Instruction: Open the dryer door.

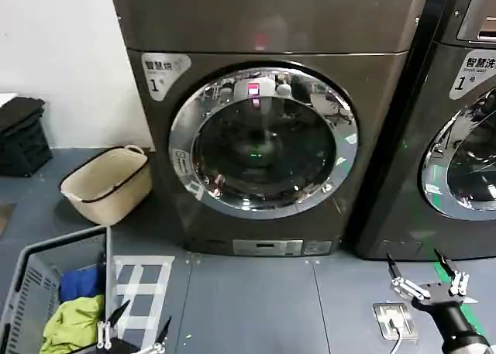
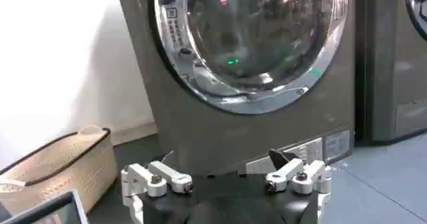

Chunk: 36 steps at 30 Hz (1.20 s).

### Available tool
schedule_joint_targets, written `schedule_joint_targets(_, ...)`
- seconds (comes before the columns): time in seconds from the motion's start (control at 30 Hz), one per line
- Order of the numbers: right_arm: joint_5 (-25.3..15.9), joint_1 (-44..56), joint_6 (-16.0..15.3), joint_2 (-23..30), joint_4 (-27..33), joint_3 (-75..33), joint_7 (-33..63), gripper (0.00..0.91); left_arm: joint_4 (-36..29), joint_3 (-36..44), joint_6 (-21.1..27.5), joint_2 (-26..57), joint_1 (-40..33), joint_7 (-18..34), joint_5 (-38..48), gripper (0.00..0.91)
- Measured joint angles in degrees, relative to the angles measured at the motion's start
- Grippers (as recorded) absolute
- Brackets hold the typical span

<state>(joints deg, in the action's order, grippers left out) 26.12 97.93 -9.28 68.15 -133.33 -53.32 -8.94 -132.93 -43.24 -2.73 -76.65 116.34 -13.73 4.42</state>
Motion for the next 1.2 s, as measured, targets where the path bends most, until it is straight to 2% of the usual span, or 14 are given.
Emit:
schedule_joint_targets(0.13, 2.82, -3.18, -0.83, -4.46, 1.26, 1.86, 0.29, 0.907, -0.26, 0.05, 0.01, -0.04, 0.04, -0.03, -0.15, 0.907)
schedule_joint_targets(0.3, 6.07, -6.82, -0.2, -9.69, 2.72, 4.61, 0.76, 0.907, -0.55, 0.04, 0.0, -0.17, 0.24, -0.03, -0.33, 0.907)
schedule_joint_targets(0.73, 9.65, -17.35, 1.71, -23.37, 7.6, 16.6, 3.03, 0.907, -1.31, 1.08, -0.17, -0.94, 0.52, -0.03, -1.79, 0.907)
schedule_joint_targets(1.2, 15.93, -33.05, 1.84, -32.73, 12.45, 33.15, 3.01, 0.907, -1.5, 1.8, -0.19, -1.34, 0.46, -0.05, -2.67, 0.907)
